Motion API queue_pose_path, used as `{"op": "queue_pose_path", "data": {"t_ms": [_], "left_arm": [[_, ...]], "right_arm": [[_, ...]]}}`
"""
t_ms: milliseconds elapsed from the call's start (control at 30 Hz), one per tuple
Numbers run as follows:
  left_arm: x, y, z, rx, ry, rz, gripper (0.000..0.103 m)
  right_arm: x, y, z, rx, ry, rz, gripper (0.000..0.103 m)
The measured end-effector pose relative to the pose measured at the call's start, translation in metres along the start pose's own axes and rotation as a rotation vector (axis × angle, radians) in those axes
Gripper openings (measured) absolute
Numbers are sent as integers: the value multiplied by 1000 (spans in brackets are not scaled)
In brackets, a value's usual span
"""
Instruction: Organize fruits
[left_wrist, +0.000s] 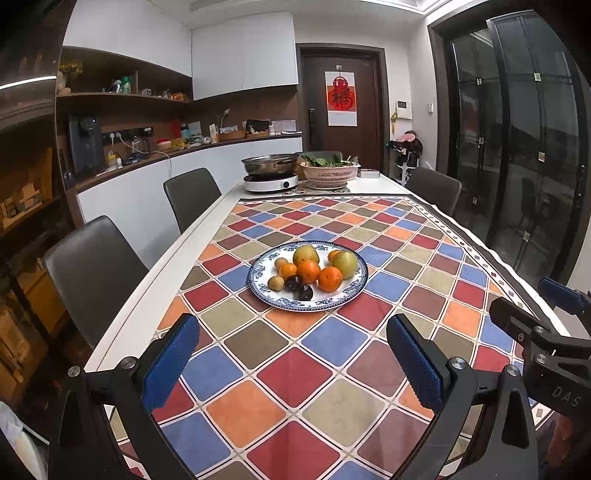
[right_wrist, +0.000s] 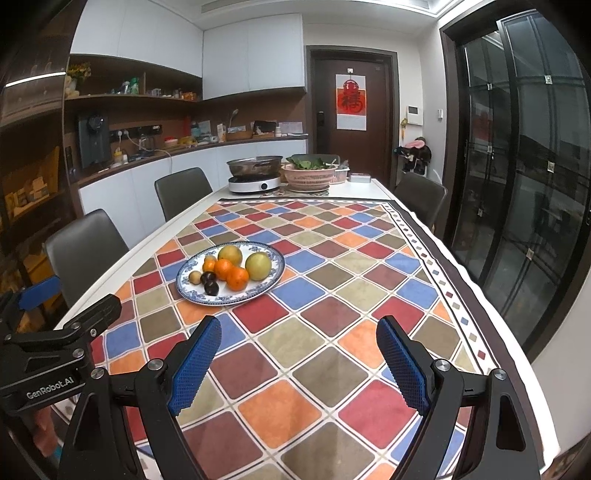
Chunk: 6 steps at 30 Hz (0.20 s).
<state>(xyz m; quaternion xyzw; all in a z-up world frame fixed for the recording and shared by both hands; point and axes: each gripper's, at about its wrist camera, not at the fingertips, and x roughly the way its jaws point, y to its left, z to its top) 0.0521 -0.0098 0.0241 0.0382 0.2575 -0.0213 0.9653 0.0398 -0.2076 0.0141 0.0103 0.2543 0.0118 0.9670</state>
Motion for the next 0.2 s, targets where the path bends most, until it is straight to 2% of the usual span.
{"op": "queue_pose_path", "data": {"t_ms": [200], "left_arm": [[0,1,0,-1,4,0,103]], "right_arm": [[1,1,-1,-3,1,-1,86]]}}
